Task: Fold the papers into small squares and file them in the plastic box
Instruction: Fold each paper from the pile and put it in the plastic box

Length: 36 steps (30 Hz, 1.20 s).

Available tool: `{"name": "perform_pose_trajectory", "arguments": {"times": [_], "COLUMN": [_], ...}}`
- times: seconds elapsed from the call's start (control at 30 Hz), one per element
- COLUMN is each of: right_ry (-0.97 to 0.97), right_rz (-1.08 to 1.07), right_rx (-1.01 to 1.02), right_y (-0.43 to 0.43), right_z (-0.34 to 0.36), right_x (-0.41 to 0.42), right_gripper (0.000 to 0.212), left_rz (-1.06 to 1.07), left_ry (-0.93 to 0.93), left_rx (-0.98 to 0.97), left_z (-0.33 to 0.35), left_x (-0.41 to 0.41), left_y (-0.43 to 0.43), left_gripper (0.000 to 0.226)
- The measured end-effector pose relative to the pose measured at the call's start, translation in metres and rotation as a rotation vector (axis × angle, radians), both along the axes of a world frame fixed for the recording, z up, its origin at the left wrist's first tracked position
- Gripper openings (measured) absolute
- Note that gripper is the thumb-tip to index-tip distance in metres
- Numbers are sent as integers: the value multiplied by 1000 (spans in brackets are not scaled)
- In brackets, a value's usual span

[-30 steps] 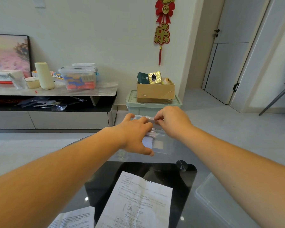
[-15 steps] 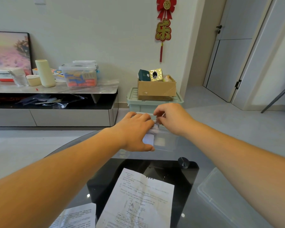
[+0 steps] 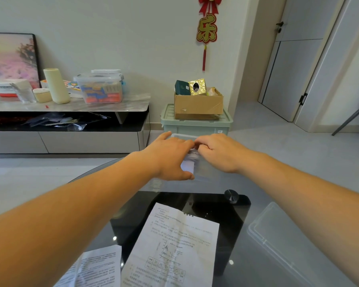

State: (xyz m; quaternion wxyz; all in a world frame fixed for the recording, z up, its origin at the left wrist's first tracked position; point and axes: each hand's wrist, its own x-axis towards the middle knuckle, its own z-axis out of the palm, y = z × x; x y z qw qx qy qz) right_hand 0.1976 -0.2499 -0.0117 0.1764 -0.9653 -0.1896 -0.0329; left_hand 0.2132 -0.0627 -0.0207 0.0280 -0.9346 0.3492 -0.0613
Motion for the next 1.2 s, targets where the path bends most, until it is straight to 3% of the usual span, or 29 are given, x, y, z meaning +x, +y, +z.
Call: {"name": "perform_pose_trajectory", "arguments": {"times": [0.17, 0.3, 0.4, 0.53, 0.7, 0.87, 1.1, 1.2], "right_ry": [-151, -236, -137, 43, 337, 238, 219, 252], "right_rz": [-83, -118, -75, 75, 234, 216, 73, 26], "right_rx": [117, 213, 236, 149, -101, -186, -177, -142], "right_y": [-6, -12, -7, 7, 25, 19, 0, -4], "right_z": [2, 6, 2, -8, -12, -16, -14, -19], "right_x": [-18, -60, -119, -207, -282, -310, -332, -335], "right_gripper": [36, 27, 21, 22, 53, 56, 39, 58], "left_rz": [40, 70, 135, 239, 279, 372, 326, 286], "left_ry": [-61, -103, -61, 170, 330, 448, 509, 536], "left_rx": [-62, -183, -270, -232, -49, 44, 8, -22], "left_z": [7, 12, 15, 8, 5, -2, -12, -10], "left_x": [-13, -54, -105, -181, -259, -301, -316, -317], "left_y": [12, 31, 43, 57, 56, 50, 62, 63], "left_gripper": [94, 91, 73, 52, 58, 76, 84, 86]}}
